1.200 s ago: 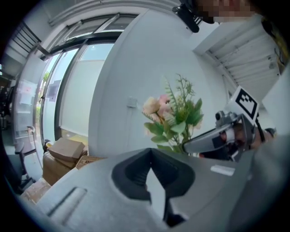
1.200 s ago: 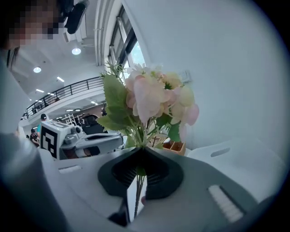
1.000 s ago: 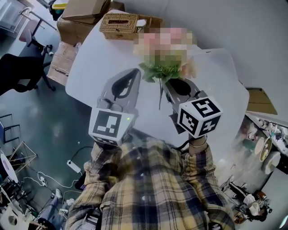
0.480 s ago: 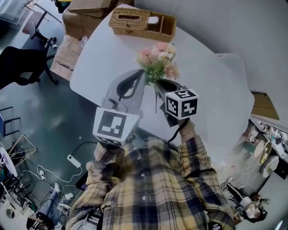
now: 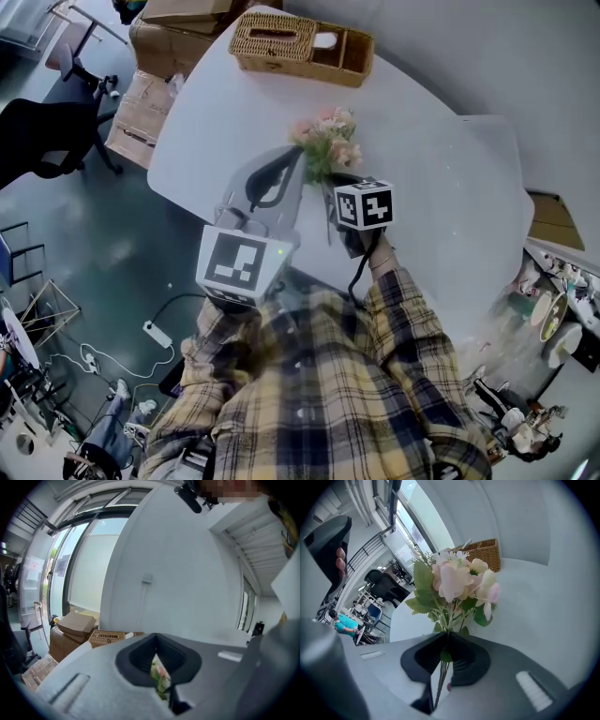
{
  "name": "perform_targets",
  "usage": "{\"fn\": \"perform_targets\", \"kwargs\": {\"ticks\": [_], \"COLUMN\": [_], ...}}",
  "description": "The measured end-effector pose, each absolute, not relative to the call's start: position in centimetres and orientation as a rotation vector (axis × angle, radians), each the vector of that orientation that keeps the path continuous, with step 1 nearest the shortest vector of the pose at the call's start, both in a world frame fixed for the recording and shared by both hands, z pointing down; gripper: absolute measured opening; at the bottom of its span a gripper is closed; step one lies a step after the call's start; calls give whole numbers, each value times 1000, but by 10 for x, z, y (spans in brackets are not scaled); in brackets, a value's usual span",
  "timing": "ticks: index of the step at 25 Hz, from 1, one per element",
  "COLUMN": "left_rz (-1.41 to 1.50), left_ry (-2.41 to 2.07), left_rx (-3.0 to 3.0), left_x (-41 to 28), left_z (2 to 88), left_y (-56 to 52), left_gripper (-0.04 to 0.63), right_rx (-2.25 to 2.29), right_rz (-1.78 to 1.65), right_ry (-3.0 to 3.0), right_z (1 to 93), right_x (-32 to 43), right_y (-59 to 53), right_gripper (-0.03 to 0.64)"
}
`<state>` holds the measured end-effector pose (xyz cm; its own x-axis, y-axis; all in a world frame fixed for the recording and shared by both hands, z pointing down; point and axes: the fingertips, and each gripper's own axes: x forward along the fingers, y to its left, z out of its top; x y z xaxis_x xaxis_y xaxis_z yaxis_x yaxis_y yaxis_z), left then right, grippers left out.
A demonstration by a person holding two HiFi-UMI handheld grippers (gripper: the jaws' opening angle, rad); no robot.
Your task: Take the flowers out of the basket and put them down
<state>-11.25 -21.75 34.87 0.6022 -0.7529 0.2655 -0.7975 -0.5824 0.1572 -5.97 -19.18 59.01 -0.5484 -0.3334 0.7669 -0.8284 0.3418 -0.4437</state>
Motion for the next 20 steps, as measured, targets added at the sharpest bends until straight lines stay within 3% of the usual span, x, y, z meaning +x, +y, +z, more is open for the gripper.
{"fn": "perform_targets", "kwargs": {"ticks": [11, 20], "left_rz": [250, 230], "left_ry": [-1238, -1193], "left_rx": [2583, 2628], "left_x": [-108, -92], "left_z": [351, 339], "left_y": [-226, -221], "left_gripper": [0, 1], "right_rx": [1008, 1069], "right_rz": [1158, 1071], "right_ry": [-2028, -2108], "right_z": [604, 563], "right_x": [-59, -50], "right_y": [-188, -188], "right_gripper": [72, 87]}}
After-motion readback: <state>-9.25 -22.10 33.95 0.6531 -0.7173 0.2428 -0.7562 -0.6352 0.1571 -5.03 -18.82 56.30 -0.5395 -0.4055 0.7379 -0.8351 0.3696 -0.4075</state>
